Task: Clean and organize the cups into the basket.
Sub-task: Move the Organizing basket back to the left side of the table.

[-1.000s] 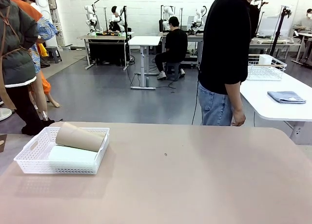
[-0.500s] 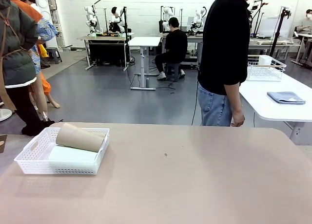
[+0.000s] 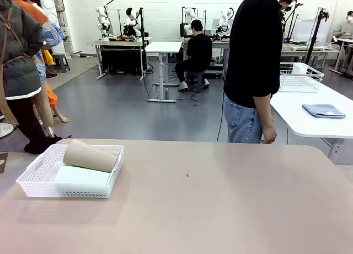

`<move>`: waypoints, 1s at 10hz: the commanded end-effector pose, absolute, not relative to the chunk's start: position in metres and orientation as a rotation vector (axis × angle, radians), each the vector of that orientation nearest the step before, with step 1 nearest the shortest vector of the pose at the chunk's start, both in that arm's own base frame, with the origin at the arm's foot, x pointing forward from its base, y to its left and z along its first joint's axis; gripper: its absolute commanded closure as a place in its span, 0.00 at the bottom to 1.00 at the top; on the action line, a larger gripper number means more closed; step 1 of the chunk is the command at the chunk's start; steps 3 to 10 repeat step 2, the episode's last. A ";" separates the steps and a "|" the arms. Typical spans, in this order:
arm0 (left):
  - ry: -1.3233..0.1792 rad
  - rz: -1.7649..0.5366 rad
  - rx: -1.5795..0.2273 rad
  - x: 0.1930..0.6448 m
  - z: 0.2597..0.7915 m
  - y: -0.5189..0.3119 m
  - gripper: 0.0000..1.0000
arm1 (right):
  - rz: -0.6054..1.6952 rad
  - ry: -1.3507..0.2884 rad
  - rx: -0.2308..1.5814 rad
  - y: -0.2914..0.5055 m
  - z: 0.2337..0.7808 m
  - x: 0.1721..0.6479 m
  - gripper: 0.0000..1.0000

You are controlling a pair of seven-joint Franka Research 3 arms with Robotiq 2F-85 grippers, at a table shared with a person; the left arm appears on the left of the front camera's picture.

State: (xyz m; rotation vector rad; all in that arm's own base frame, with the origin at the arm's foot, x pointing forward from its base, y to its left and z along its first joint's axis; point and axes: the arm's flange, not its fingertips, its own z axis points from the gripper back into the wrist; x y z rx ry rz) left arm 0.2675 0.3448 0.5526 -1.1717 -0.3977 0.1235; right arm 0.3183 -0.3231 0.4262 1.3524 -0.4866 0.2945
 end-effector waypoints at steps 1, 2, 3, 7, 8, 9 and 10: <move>-0.401 0.126 -1.179 0.265 0.556 0.345 0.00 | 0.296 -0.491 1.359 -0.324 0.429 0.315 0.00; -0.401 0.126 -1.179 0.265 0.556 0.345 0.00 | 0.296 -0.491 1.359 -0.324 0.429 0.315 0.00; -0.401 0.126 -1.179 0.265 0.556 0.345 0.00 | 0.296 -0.491 1.359 -0.324 0.429 0.315 0.00; -0.401 0.126 -1.179 0.265 0.556 0.345 0.00 | 0.296 -0.491 1.359 -0.324 0.429 0.315 0.00; -0.401 0.126 -1.179 0.265 0.556 0.345 0.00 | 0.296 -0.491 1.359 -0.324 0.429 0.315 0.00; -0.401 0.126 -1.179 0.265 0.556 0.345 0.00 | 0.296 -0.491 1.359 -0.324 0.429 0.315 0.00; -0.401 0.126 -1.179 0.265 0.556 0.345 0.00 | 0.296 -0.491 1.359 -0.324 0.429 0.315 0.00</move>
